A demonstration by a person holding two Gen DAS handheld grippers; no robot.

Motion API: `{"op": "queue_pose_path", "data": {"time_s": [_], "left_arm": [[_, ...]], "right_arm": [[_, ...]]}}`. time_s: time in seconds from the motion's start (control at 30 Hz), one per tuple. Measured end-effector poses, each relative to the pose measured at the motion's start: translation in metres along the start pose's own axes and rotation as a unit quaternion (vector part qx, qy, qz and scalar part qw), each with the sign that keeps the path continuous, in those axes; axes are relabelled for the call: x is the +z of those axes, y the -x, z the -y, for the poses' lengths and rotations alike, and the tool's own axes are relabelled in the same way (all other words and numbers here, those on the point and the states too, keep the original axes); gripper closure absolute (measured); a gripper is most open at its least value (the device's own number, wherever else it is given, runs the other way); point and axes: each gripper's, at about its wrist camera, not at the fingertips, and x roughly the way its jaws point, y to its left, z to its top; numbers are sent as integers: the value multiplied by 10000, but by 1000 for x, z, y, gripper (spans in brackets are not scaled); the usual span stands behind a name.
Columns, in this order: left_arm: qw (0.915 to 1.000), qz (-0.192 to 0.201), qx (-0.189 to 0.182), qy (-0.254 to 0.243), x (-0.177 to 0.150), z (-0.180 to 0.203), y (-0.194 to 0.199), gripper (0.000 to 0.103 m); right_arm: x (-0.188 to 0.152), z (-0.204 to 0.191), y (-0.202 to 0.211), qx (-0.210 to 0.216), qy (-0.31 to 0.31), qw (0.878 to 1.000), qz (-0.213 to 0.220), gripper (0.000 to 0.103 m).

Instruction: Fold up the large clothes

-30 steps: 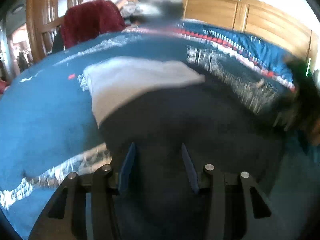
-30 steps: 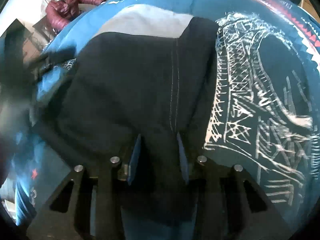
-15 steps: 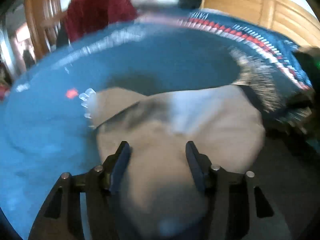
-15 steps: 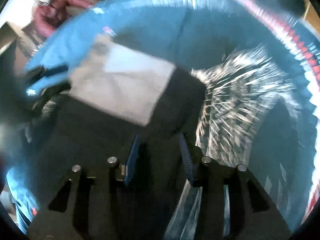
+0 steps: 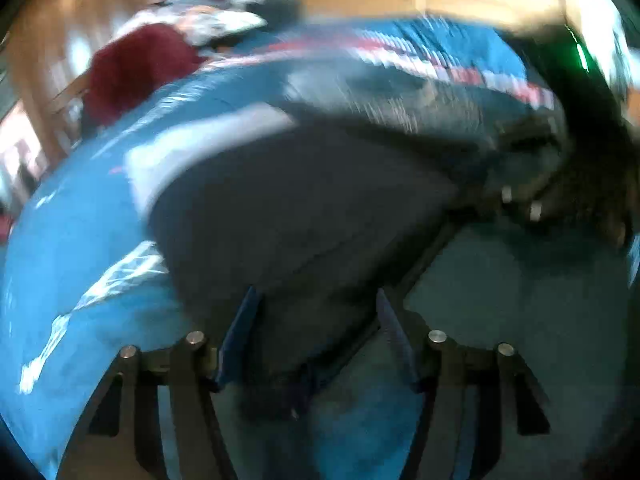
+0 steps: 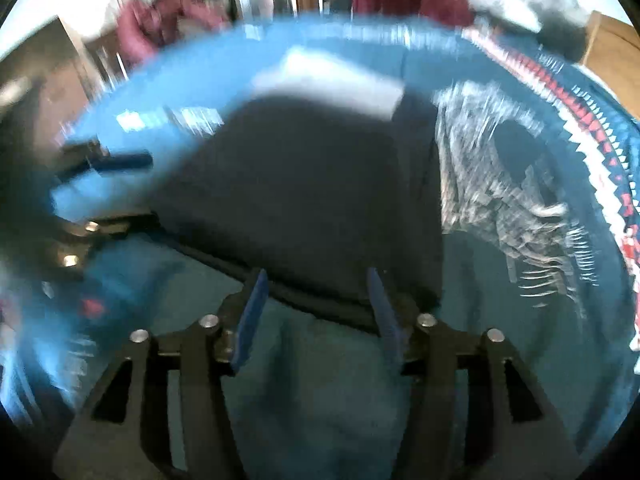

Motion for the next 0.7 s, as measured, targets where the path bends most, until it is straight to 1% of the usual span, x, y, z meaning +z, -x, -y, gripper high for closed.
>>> {"op": "queue_pose_path", "data": {"time_s": [0.03,0.07,0.1,0.13,0.17,0.2,0.23,0.27,0.3,0.33,0.37,0.4,0.43,0.47,0.5,0.6,0.7], "left_arm": [[9997,12,138,188,0,-4,12,35],[9982,-9,315,503,-6,-11,23,31],[9965,-36,379,739,-13,-14,27,29],[9929,-122,494,1078,-23,-23,30,27],[9882,-242,638,1373,-36,-35,33,27],[9804,-411,801,1750,-51,-41,32,27],[9767,-482,831,1920,-59,-42,32,27],[9705,-660,861,2152,-71,-45,24,23],[9652,-867,916,2292,-80,-46,13,23],[9630,-941,935,2348,-88,-41,9,22],[9633,-878,942,2357,-92,-39,5,15],[9644,-870,927,2320,-94,-36,6,12],[9648,-917,899,2294,-93,-35,5,4],[9647,-1036,843,2269,-91,-33,1,0],[9638,-1135,933,2223,-90,-32,-3,0],[9625,-1256,1129,2123,-86,-27,-7,0],[9620,-1121,1215,2172,-86,-27,-7,0]], "right_arm": [[-6,0,14,-18,-91,9999,114,32],[-10,-1,19,-80,-143,9998,143,16],[-19,0,22,-181,-242,9995,115,9],[-28,3,20,-277,-415,9988,-8,10],[-37,7,15,-338,-596,9975,-162,10],[-47,7,12,-374,-714,9964,-275,11],[-60,6,10,-477,-793,9950,-377,11],[-60,9,0,-599,-856,9933,-488,11],[-66,9,-5,-684,-932,9914,-608,11],[-70,8,-13,-682,-1039,9895,-740,10],[-76,10,-21,-700,-1153,9874,-833,7],[-79,10,-24,-783,-1170,9872,-744,2],[-80,9,-25,-828,-1190,9871,-678,0],[-80,9,-26,-887,-1224,9861,-684,0],[-79,9,-28,-966,-1263,9848,-693,0],[-77,12,-33,-1070,-1385,9820,-709,0],[-77,13,-33,-1111,-1368,9821,-664,0]]}}
